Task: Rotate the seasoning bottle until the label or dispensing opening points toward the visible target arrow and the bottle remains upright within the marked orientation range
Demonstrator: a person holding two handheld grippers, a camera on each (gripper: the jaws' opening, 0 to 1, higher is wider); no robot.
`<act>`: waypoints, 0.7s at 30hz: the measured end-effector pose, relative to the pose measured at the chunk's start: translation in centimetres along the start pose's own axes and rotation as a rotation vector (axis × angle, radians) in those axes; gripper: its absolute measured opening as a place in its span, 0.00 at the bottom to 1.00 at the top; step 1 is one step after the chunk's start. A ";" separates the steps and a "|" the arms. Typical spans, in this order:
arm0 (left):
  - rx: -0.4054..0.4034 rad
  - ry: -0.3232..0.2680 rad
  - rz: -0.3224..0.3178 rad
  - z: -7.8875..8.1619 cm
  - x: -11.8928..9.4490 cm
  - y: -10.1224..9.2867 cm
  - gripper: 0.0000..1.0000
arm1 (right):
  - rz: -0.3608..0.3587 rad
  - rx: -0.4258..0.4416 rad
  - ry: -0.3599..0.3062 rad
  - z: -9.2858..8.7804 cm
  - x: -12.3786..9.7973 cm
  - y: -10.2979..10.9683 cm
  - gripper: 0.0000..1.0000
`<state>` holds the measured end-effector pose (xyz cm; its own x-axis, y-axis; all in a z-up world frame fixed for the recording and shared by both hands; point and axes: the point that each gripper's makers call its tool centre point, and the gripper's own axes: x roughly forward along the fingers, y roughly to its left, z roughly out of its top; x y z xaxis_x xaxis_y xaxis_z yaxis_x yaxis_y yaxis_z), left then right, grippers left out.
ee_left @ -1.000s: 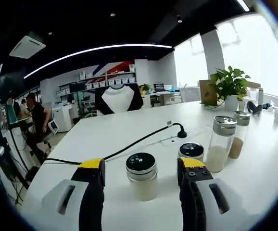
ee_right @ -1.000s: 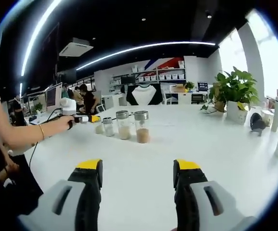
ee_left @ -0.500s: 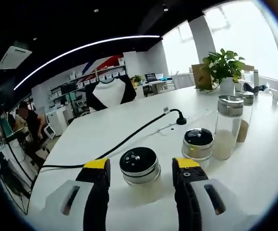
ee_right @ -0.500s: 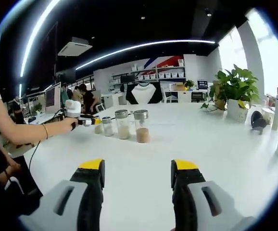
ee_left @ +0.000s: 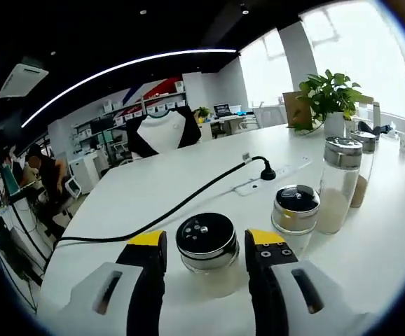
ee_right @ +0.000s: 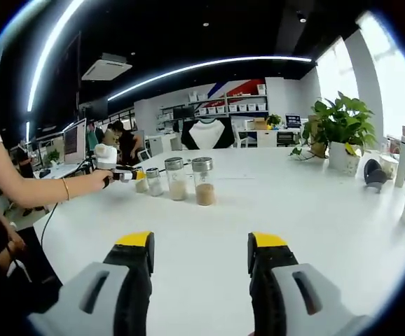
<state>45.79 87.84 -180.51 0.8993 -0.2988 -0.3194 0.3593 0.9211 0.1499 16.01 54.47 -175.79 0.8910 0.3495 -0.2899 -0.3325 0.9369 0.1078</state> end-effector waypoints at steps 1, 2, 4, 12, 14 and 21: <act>-0.011 -0.003 0.000 0.1 0.0 0.0 0.47 | 0.001 -0.001 0.000 0.0 0.0 0.1 0.52; -0.027 -0.013 -0.005 0.3 0.1 -0.1 0.46 | 0.005 -0.003 -0.001 0.1 0.1 0.2 0.52; -0.071 -0.039 -0.014 0.7 0.3 -0.1 0.44 | 0.014 -0.020 -0.005 0.3 0.2 0.6 0.52; -0.111 -0.034 0.000 0.4 0.5 0.4 0.36 | 0.030 -0.002 -0.011 0.4 0.6 1.1 0.52; -0.114 -0.041 0.009 0.4 0.5 0.4 0.36 | 0.032 0.004 -0.012 0.4 0.6 1.0 0.52; -0.107 -0.035 0.017 0.3 0.5 0.4 0.35 | 0.042 0.033 -0.048 1.1 0.4 1.1 0.51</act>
<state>46.47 87.97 -180.33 0.9136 -0.2900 -0.2849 0.3172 0.9468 0.0534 16.36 55.61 -174.79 0.8905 0.3873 -0.2387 -0.3601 0.9207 0.1505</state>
